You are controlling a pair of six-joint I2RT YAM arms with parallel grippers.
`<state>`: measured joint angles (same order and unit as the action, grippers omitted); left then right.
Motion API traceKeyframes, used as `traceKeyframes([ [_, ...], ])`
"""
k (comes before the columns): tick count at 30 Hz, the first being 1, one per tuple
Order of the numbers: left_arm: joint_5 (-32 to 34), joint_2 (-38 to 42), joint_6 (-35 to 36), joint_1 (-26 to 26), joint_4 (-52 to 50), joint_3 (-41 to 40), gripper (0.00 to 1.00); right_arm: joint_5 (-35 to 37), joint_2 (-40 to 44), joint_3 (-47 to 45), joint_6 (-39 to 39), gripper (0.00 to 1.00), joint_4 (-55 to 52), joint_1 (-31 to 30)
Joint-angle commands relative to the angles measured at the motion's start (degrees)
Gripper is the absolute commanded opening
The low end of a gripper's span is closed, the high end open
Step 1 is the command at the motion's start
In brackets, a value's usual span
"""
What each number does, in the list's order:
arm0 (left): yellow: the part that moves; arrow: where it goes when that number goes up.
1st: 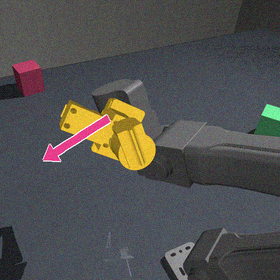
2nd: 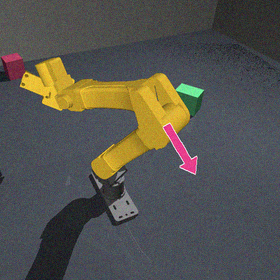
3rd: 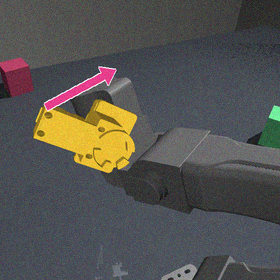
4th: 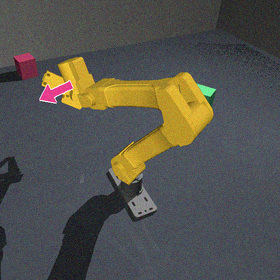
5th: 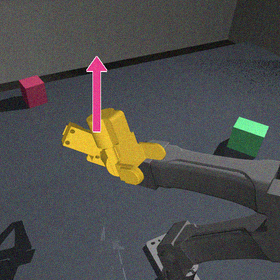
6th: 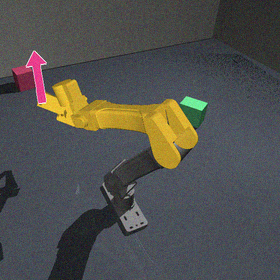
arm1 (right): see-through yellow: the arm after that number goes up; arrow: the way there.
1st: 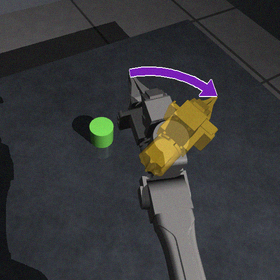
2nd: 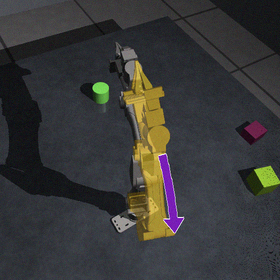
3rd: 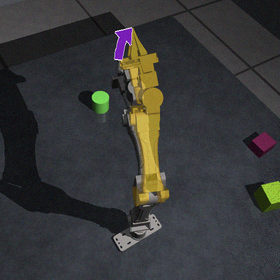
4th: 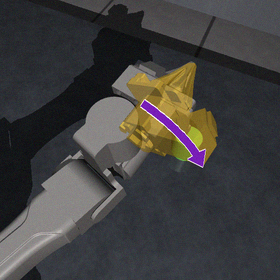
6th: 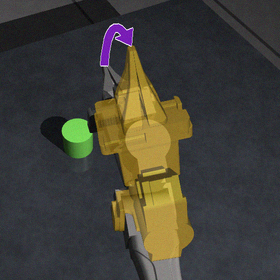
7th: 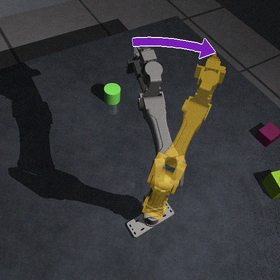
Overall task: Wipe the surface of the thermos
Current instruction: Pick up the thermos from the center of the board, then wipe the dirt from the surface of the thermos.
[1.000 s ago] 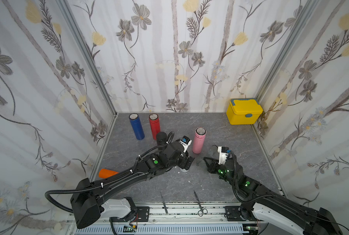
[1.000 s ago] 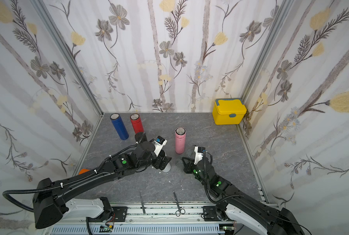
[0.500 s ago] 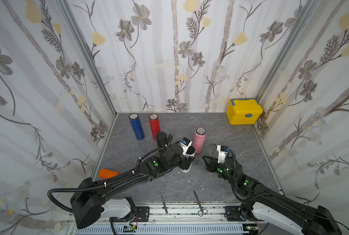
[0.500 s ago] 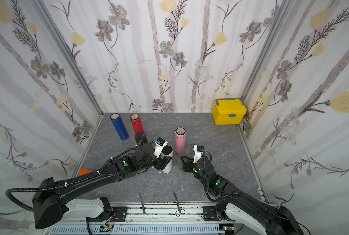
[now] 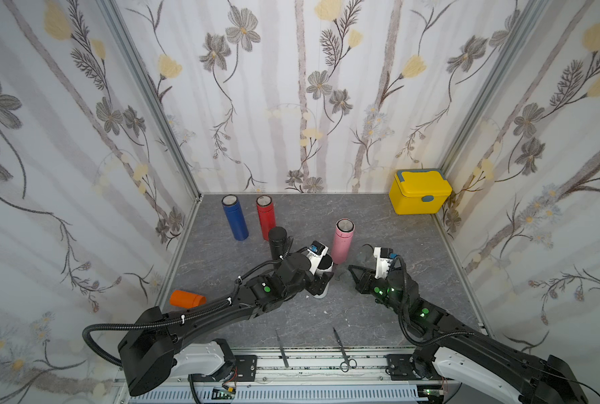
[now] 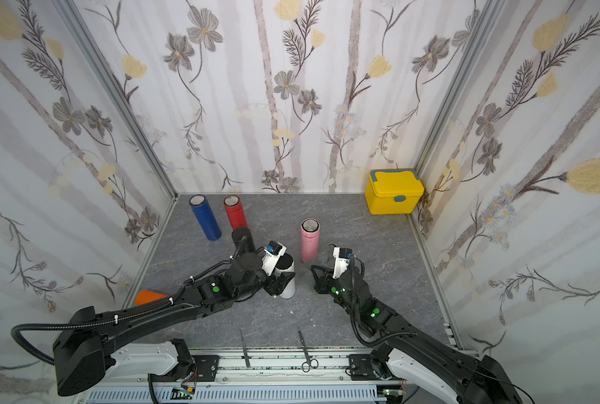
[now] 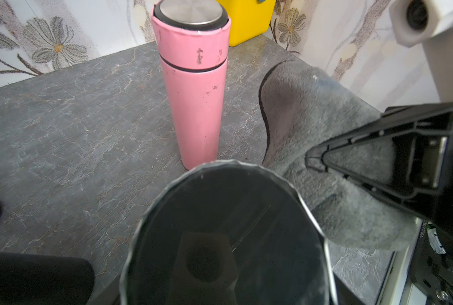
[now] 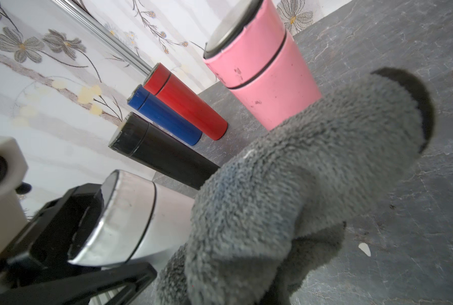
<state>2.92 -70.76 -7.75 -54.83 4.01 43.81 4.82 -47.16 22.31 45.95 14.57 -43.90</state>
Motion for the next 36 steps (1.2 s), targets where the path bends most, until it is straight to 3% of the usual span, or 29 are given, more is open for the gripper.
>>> traceKeyframes([
  [1,-0.3,0.3,0.4,0.0,7.1,-1.5,0.74,1.1,1.6,2.4,-0.5,0.00,-1.1,0.0],
  [6,-0.6,0.3,0.6,0.0,15.1,-5.1,0.71,1.8,2.4,9.0,-3.9,0.00,-5.8,0.0],
  [13,0.2,1.2,1.8,-0.3,15.3,-4.6,0.55,-0.7,-1.6,16.6,-7.7,0.00,-7.1,0.0],
  [19,2.3,2.6,2.6,-0.7,13.3,-4.6,0.54,-6.8,-6.2,18.8,-7.1,0.00,-2.9,0.1],
  [25,4.1,3.0,4.3,-1.1,9.5,-4.1,0.52,-20.6,-10.9,18.7,-4.5,0.00,4.5,-0.3],
  [30,5.0,4.1,4.8,-1.1,7.7,-4.8,0.59,-23.6,-14.9,20.2,-3.9,0.00,4.2,-0.2],
  [36,5.8,4.8,4.6,-1.1,9.2,-6.8,0.83,-25.0,-17.0,20.5,-3.1,0.00,3.1,-0.3],
])
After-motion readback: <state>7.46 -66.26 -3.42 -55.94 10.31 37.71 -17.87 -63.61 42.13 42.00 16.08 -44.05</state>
